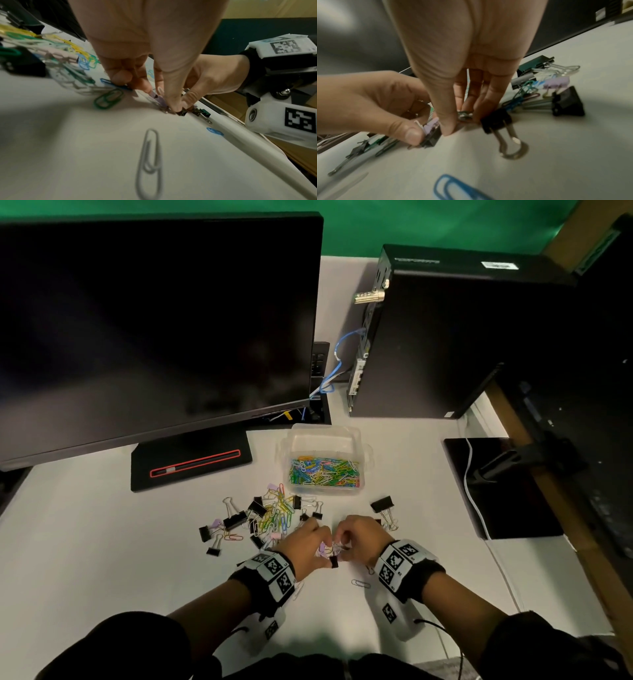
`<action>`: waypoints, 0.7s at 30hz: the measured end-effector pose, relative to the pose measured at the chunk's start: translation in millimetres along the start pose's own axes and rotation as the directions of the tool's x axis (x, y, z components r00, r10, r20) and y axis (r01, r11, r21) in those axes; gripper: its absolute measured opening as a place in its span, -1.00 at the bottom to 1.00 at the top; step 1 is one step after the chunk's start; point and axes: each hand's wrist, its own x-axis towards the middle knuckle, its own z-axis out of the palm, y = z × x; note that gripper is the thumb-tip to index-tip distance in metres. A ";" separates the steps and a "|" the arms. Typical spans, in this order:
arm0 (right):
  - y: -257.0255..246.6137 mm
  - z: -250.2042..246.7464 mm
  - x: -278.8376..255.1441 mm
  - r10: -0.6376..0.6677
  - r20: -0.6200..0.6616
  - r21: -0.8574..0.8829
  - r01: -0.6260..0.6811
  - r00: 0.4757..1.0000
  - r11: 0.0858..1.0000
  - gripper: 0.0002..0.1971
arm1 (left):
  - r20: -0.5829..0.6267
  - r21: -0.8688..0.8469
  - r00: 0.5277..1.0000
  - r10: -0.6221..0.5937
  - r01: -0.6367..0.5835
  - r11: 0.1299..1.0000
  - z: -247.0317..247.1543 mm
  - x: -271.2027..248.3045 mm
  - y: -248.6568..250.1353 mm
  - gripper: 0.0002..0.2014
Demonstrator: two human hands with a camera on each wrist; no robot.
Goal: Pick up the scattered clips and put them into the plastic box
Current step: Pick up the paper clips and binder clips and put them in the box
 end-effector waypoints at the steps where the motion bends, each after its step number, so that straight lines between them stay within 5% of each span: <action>1: 0.2 0.0 0.2 0.004 0.006 0.008 -0.004 1.000 1.000 -0.77 | 0.000 -0.004 1.000 -0.004 0.004 1.000 -0.4 0.6 0.2 -0.63; 12: 7.9 -9.1 0.0 0.073 -0.104 0.226 -0.048 0.992 0.973 -0.87 | -0.098 0.001 0.995 0.010 -0.010 1.000 -3.1 0.8 -6.5 -0.62; 18: 6.5 -6.7 -2.7 0.174 -0.079 0.571 -0.099 0.982 0.815 -0.94 | -0.163 -0.225 0.985 -0.062 0.024 0.974 -11.6 12.7 5.9 -0.68; 21: 7.4 -4.6 -0.3 0.184 -0.079 0.605 -0.099 0.980 0.790 -0.88 | -0.163 -0.302 0.983 -0.083 0.030 0.953 -12.7 19.2 10.4 -0.72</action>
